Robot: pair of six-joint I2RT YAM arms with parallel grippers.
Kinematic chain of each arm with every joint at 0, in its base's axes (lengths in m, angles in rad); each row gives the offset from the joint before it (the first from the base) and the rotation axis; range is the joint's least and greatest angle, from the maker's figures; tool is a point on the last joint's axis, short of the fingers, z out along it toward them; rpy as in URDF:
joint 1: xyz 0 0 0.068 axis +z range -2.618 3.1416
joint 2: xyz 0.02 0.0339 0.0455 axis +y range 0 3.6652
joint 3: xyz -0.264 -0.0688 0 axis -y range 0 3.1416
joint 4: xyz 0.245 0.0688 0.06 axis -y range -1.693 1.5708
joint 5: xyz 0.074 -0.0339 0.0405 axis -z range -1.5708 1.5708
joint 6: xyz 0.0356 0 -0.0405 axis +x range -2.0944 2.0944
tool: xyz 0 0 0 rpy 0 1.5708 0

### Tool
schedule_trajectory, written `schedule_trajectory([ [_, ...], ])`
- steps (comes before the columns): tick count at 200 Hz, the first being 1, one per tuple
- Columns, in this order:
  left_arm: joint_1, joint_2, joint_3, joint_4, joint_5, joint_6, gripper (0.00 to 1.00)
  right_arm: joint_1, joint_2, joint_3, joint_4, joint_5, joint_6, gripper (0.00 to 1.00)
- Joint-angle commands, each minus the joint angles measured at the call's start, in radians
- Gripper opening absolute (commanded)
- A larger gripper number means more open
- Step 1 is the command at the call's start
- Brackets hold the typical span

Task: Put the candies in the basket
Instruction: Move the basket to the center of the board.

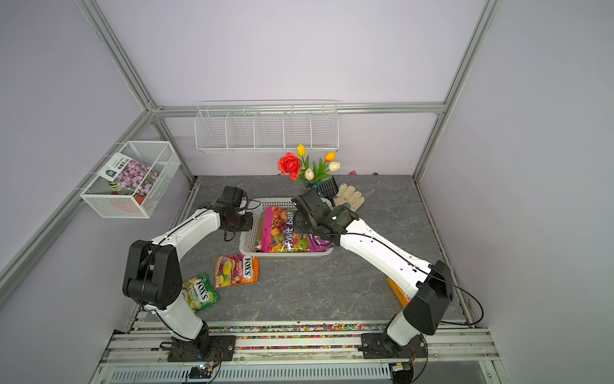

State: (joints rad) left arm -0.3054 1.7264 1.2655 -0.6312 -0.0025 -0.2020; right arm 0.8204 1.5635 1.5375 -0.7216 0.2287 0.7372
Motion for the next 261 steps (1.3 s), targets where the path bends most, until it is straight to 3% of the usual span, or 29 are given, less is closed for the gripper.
schedule_trajectory([
  [1,-0.077,0.000,-0.064,-0.069,0.101,0.021,0.00,0.011,-0.053,-0.007,0.082,0.029,0.020,0.00],
  [58,-0.203,-0.015,-0.088,-0.081,0.148,-0.016,0.00,0.008,-0.029,0.020,0.036,0.070,0.032,0.00],
  [131,-0.219,-0.076,-0.180,-0.064,0.191,-0.029,0.00,-0.028,0.109,0.039,-0.066,0.070,0.039,0.00],
  [147,-0.226,-0.085,-0.187,-0.073,0.218,-0.030,0.00,-0.035,0.144,0.047,-0.053,0.026,0.011,0.00],
  [167,-0.248,-0.103,-0.196,-0.074,0.240,-0.039,0.00,-0.036,0.220,0.126,-0.051,-0.173,-0.057,0.00],
  [182,-0.250,-0.116,-0.207,-0.067,0.254,-0.057,0.00,-0.032,0.272,0.207,-0.119,-0.254,-0.074,0.22],
  [198,-0.250,-0.128,-0.196,-0.082,0.256,-0.063,0.00,-0.033,0.268,0.215,-0.185,-0.241,-0.095,0.38],
  [222,-0.250,-0.172,-0.149,-0.123,0.236,-0.056,0.14,-0.032,0.158,0.098,-0.224,-0.192,-0.197,0.61],
  [261,-0.250,-0.248,-0.029,-0.177,0.231,-0.028,0.29,-0.029,-0.125,-0.178,-0.313,-0.100,-0.261,0.71],
])
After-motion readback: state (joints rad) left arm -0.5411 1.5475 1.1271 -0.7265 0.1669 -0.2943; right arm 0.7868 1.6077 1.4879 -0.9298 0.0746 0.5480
